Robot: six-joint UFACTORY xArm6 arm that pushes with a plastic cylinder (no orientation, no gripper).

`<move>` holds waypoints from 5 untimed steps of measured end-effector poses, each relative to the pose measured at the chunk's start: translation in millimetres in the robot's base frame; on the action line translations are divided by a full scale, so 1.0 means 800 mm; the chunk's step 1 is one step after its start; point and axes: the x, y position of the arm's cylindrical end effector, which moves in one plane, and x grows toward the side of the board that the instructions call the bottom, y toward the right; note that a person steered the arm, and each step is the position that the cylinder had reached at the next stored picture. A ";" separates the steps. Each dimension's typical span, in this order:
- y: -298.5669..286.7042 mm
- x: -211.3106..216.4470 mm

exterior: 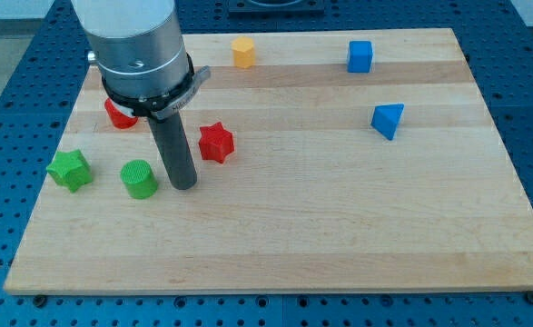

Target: Move the green circle to the right side of the green star

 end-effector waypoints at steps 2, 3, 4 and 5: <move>-0.001 -0.005; -0.003 -0.024; -0.051 -0.015; -0.055 0.026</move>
